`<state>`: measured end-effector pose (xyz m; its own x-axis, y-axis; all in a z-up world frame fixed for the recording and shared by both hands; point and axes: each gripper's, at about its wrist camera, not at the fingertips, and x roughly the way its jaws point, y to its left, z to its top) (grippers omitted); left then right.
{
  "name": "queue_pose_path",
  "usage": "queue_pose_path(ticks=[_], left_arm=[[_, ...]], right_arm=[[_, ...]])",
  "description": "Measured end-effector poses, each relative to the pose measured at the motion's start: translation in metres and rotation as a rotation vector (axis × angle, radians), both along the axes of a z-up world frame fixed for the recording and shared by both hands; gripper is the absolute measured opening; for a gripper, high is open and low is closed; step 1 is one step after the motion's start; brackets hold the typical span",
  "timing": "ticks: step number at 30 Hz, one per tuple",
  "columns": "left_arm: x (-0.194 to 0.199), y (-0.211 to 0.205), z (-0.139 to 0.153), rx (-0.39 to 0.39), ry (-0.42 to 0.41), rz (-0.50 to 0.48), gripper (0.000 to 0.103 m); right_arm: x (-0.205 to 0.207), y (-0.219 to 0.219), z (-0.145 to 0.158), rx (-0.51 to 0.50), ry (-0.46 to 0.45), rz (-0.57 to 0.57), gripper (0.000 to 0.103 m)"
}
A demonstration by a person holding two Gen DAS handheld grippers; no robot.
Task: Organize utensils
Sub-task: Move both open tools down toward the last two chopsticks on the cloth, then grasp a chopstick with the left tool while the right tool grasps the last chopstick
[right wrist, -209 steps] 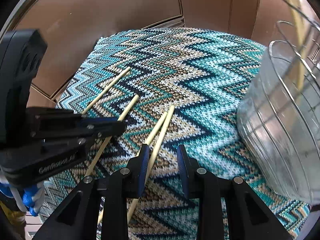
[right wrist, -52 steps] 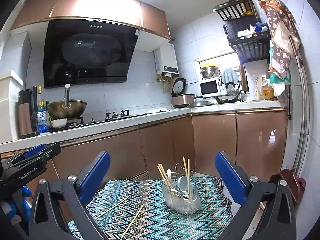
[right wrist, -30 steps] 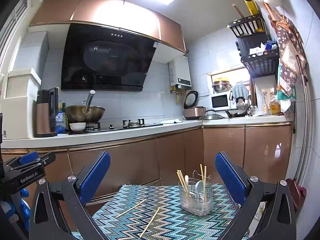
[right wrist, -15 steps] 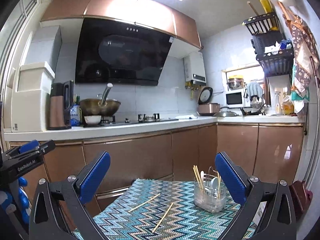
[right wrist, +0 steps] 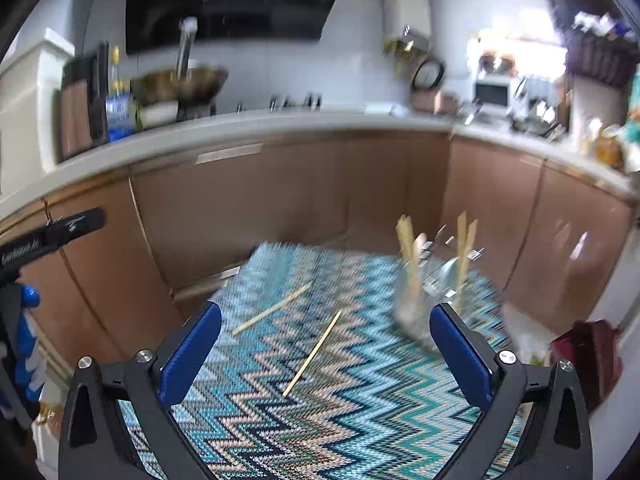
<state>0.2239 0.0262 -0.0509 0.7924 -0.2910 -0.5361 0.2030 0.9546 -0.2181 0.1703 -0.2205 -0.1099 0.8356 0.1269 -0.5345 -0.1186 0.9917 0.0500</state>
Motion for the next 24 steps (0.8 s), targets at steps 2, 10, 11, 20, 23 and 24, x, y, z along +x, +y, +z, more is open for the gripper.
queue_pose_path(ticks=[2,10,11,20,23,24], left_arm=[[0.033,-0.011,-0.019,0.022,0.065,-0.04,0.068],[0.155,-0.069,-0.11,0.122,0.331,-0.214,0.067],[0.172,-0.078,-0.124,0.133,0.372,-0.24,0.067],[0.244,-0.115,-0.186,0.203,0.546,-0.29,0.047],[0.258,-0.122,-0.2,0.218,0.595,-0.306,0.036],[0.262,-0.124,-0.204,0.223,0.606,-0.313,0.034]], right_arm=[[0.03,0.0,-0.022,0.005,0.088,0.027,0.081],[0.133,-0.012,-0.106,0.124,0.373,0.088,0.046],[0.147,-0.016,-0.118,0.154,0.411,0.09,0.041],[0.225,-0.026,-0.167,0.223,0.598,0.094,0.029],[0.24,-0.027,-0.176,0.225,0.637,0.093,0.027],[0.245,-0.026,-0.178,0.225,0.647,0.094,0.027]])
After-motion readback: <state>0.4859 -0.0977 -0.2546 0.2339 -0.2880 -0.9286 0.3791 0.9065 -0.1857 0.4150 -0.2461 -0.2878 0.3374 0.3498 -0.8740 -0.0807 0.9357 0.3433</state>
